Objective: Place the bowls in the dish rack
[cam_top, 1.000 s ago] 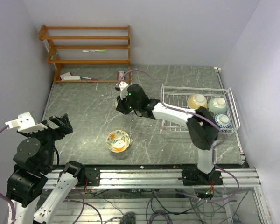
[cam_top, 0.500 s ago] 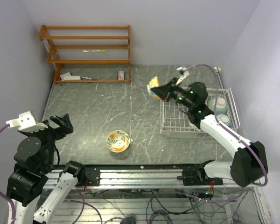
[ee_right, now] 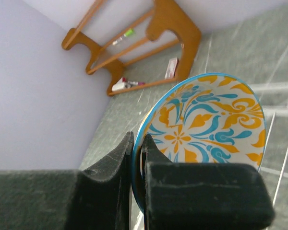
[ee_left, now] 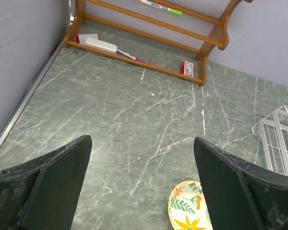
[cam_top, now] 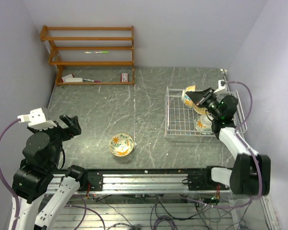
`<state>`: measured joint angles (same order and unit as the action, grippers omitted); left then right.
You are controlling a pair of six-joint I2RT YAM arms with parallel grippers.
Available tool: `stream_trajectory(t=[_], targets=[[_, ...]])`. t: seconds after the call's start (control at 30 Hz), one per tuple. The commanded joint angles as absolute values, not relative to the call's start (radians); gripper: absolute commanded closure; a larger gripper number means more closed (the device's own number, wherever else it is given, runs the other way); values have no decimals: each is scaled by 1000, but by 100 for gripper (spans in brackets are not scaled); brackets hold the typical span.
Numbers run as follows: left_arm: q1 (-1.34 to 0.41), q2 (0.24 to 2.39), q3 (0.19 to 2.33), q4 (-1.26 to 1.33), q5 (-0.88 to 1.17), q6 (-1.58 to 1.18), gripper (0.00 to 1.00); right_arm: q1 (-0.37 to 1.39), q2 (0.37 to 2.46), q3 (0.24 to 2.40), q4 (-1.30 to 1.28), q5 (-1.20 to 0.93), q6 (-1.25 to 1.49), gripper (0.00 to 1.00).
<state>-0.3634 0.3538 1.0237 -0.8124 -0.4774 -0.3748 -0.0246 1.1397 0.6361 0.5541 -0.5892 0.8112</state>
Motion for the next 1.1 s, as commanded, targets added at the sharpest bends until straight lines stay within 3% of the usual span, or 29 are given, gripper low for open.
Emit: stream_trajectory(t=[0.0,0.17,0.37,0.73,1.07], targets=[[-356,379,1021,-786,-442,-376,2,-88,1313,549,956,-796,1107,100],[-356,383,1011,-780,-442,-378,2,-100,1500,511,1339,-870,1343,100],[-356,386,996,-765,-437,-379,2,-100,1618,511,1493,-857,1448,100],[-356,404,974,-734,-424,-385,2,-85,1684,569,1383,-832,1427,100],[-356,405,993,-737,-441,-368,2,-16,1665,660,1028,-743,1293,100]])
